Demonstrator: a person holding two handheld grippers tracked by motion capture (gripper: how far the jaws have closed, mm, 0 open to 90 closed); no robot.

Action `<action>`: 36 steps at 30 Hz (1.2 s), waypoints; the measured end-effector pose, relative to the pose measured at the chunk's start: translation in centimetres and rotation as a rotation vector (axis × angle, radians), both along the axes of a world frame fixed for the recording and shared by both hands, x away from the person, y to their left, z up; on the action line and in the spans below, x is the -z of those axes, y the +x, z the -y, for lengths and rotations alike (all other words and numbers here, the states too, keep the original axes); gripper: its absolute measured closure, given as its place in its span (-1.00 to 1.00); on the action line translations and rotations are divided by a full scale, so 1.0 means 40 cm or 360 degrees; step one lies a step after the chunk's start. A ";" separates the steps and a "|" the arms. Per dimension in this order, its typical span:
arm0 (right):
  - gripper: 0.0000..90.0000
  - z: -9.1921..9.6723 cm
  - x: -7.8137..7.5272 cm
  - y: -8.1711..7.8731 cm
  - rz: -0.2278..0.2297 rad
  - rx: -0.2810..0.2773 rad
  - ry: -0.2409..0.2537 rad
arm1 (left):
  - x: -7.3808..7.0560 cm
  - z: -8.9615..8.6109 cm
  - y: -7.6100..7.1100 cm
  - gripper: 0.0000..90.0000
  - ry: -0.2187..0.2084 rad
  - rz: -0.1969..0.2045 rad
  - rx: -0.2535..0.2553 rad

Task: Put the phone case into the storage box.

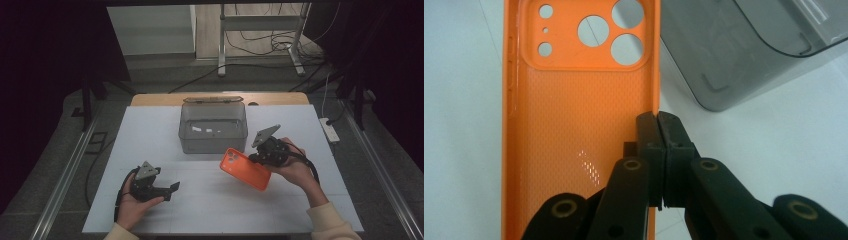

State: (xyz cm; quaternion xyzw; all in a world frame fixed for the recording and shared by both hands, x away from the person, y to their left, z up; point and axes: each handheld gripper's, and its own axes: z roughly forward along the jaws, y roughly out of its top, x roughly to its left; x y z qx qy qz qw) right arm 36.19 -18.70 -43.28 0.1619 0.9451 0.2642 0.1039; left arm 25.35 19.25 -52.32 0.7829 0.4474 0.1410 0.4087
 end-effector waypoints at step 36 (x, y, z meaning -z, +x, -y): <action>0.98 -0.048 0.006 -0.022 0.0019 -0.0043 -0.0017 | -0.045 0.020 0.000 -0.79 -0.0081 -0.0012 0.0056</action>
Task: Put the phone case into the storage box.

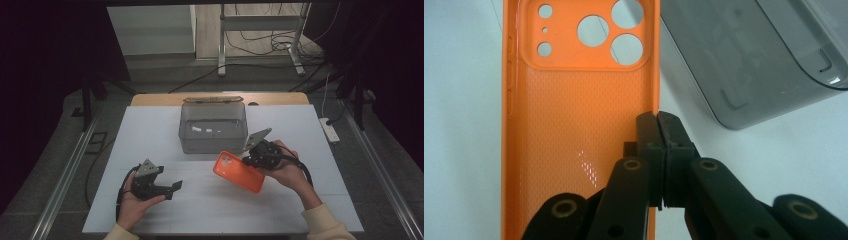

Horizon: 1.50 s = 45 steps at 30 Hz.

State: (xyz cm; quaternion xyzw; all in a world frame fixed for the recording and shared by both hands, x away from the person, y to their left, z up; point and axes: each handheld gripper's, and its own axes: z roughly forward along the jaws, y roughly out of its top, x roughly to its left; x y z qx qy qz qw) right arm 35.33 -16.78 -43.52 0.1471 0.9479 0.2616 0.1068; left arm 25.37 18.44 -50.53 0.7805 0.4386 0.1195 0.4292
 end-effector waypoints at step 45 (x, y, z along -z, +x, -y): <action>0.98 -0.020 0.000 -0.012 0.0026 -0.0030 0.0002 | -0.098 0.129 0.087 -0.73 -0.0026 -0.0124 0.0173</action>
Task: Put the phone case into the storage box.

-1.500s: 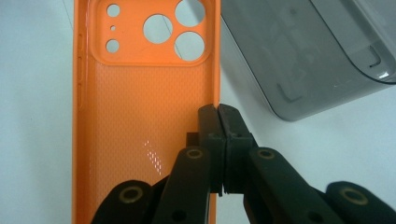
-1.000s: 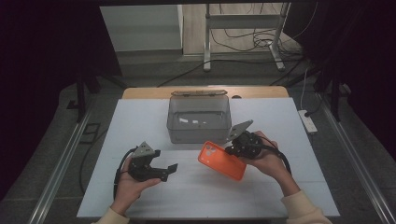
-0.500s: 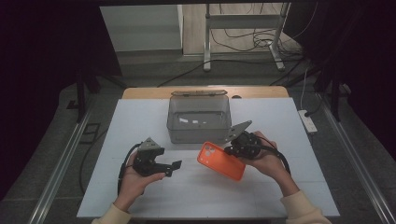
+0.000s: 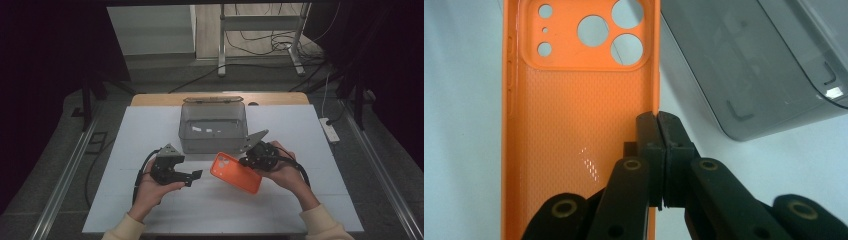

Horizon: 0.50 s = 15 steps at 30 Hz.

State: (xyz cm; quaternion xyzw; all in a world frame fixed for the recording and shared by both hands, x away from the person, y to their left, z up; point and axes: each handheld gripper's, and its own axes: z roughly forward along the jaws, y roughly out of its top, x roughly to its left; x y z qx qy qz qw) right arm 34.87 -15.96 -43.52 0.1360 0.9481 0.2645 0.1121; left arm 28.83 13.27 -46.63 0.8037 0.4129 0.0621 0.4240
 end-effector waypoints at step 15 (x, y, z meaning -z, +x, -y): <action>0.98 -0.006 0.001 -0.003 0.0004 -0.0012 -0.0006 | -0.006 0.044 0.020 -0.71 0.0006 -0.0034 0.0053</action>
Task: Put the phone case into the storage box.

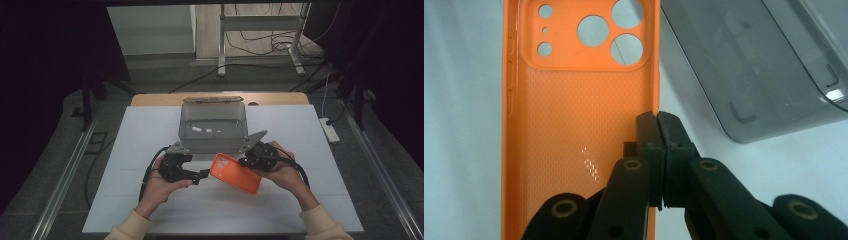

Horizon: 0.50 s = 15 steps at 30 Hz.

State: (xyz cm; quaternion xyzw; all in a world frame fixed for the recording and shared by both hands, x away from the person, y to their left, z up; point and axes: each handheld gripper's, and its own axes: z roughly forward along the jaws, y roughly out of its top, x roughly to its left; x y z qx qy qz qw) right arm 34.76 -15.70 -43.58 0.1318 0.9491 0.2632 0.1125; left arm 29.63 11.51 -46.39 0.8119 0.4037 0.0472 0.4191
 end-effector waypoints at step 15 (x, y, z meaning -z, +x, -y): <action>0.98 -0.008 -0.002 -0.006 0.0011 -0.0014 -0.0004 | -0.002 0.031 0.020 -0.70 -0.0017 -0.0036 0.0021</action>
